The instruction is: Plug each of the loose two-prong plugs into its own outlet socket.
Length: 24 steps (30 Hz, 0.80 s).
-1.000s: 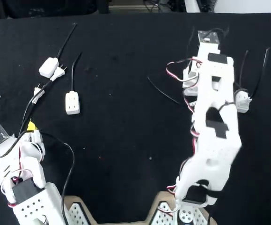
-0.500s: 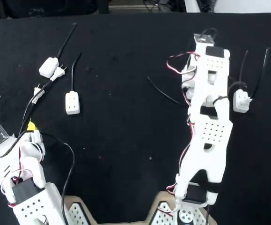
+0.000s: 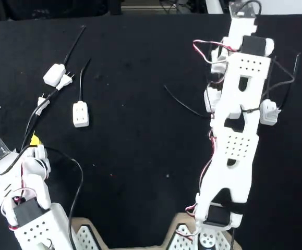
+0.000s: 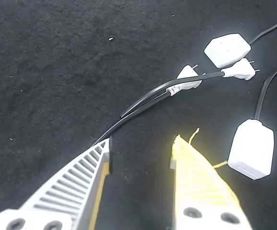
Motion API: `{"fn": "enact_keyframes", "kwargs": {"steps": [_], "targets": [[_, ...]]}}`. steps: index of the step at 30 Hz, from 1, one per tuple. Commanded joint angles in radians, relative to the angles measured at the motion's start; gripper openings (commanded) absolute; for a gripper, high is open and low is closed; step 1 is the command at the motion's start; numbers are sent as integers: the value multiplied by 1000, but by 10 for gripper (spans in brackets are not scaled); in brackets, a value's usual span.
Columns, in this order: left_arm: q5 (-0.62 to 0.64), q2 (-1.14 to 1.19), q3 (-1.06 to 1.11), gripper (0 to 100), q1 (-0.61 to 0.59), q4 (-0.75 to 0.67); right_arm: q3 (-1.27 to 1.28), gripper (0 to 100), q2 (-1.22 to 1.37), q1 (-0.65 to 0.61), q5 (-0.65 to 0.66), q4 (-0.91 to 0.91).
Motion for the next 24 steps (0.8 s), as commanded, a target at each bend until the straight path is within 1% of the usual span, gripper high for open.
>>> {"fn": "enact_keyframes", "kwargs": {"steps": [1,6,10,14,17,20,22,24], "targets": [[11,-8,-70,212,-1,-20,1,178,-242,-5,-6,35],[11,-8,-70,212,-1,-20,308,177,-619,-12,-54,32],[11,-8,-68,212,-1,-20,588,177,-881,-21,-49,29],[11,-8,-67,212,-1,-20,794,177,-1130,-91,-35,25],[11,-8,-67,212,-1,-20,998,177,-1279,-222,31,25],[6,-8,-68,212,-1,-15,1253,177,-1385,-399,55,-15],[3,-8,-81,213,-1,-12,1460,177,-1426,-505,61,-120],[-12,0,-110,213,-4,-6,1682,177,-1446,-571,61,-293]]}}
